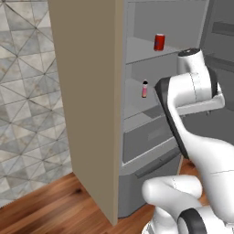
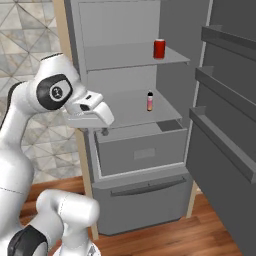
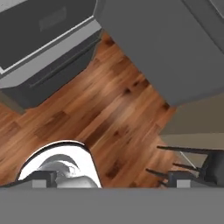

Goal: Open the fridge, grab two sodas, and place both sodas inside the bowl with ice on the dining counter.

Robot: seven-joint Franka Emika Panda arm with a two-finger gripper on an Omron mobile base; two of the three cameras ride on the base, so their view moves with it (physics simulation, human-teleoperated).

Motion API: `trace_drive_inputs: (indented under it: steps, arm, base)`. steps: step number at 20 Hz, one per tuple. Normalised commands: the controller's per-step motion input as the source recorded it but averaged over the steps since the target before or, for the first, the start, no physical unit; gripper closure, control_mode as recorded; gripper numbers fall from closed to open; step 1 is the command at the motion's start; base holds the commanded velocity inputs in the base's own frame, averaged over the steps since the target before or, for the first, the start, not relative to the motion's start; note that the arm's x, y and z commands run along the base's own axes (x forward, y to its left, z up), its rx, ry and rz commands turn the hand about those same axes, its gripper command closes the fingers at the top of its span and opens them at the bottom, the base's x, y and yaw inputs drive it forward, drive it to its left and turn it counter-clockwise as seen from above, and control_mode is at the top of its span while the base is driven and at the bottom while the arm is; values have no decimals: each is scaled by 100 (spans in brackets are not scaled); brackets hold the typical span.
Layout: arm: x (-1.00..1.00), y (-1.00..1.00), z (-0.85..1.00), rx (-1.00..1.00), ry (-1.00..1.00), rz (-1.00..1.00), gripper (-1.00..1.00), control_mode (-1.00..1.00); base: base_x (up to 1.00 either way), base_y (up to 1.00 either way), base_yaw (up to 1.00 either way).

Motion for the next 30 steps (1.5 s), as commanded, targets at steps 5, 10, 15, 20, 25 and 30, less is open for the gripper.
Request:
trace_drive_inputs:
  steps: [5, 10, 15, 20, 25, 30]
  arm:
    - [0, 22, -29, 10, -12, 42, -100, -100]
    - [-1, 64, -34, -13, -6, 42, -100, -100]
    - [-2, 48, -46, -8, -1, 33, -100, -100]
    - [0, 4, -21, -3, 0, 10, -100, -100]
    - [0, 0, -2, 0, 0, 1, -100, 100]
    - [0, 0, 0, 0, 0, 0, -100, 100]
  base:
    - [0, 0, 0]
    - [0, 0, 0]
    - [0, 0, 0]
    - [0, 0, 0]
    - [2, -23, 2]
    - [21, -59, -3]
